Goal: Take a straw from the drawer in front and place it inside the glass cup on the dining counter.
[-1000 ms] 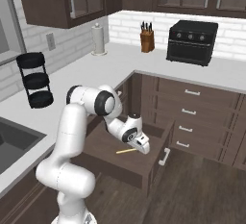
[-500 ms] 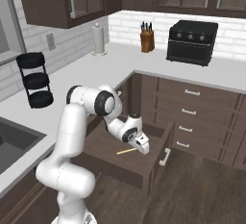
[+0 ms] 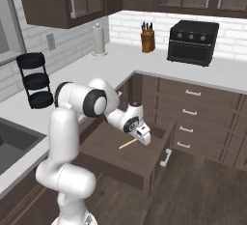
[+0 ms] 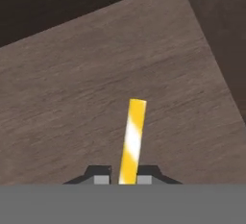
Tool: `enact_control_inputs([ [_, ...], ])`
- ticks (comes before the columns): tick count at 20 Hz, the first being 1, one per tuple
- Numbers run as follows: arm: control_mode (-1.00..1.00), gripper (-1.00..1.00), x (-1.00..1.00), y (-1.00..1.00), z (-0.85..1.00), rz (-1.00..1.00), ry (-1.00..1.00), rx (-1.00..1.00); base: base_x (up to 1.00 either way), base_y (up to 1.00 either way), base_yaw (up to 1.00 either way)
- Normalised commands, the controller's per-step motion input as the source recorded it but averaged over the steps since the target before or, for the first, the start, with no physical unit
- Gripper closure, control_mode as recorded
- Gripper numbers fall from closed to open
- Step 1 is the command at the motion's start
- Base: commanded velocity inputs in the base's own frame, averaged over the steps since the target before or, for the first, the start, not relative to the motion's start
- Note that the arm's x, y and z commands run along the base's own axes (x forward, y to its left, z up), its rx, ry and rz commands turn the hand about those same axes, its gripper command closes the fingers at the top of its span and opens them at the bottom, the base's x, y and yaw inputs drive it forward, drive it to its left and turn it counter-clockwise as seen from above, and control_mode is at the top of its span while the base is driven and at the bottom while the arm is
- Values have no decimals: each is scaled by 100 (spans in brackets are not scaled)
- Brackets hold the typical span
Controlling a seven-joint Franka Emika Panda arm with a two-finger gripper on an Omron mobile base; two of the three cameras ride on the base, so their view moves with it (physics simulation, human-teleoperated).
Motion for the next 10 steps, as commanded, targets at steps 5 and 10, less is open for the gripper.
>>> enact_control_inputs([
  [5,-100,100,-4,0,100,0,0,4,0,0,0],
  [10,-100,100,-22,0,100,0,0,4,0,0,0],
])
